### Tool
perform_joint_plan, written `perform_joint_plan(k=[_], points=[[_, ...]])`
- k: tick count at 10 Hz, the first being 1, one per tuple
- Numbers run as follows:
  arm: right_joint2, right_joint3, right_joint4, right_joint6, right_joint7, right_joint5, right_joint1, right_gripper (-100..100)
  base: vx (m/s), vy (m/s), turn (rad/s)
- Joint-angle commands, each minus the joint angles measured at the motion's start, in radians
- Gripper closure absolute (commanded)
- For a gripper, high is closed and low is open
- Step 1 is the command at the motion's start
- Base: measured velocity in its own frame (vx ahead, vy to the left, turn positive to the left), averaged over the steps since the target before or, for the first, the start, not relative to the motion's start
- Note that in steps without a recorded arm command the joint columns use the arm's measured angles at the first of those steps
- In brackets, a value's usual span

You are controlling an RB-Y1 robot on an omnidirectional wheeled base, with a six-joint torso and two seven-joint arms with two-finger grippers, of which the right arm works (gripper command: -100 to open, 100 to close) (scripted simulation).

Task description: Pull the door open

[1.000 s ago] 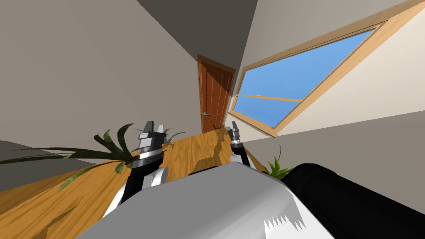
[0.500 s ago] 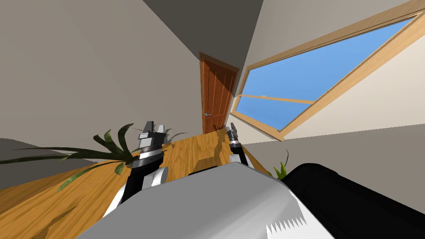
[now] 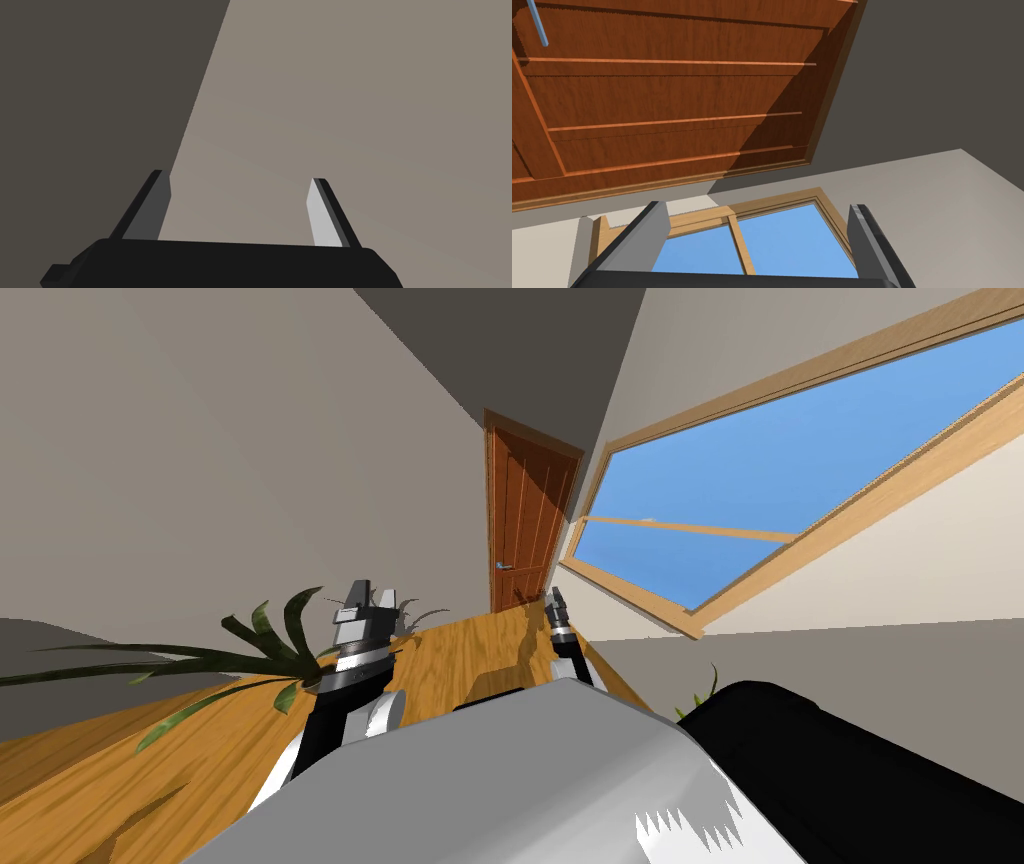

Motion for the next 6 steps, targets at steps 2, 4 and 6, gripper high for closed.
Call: perform_joint_plan(k=[2, 4, 6], points=[[-0.007, -0.001, 0.052, -0.015, -0.002, -0.005, -0.021, -100, 0.089, -0.004, 0.055], [-0.013, -0.003, 0.099, -0.027, -0.004, -0.01, -0.04, -100, 0.094, -0.004, 0.045], [-0.019, -0.006, 0.146, -0.039, -0.007, -0.016, -0.06, -100, 0.083, -0.01, 0.059]])
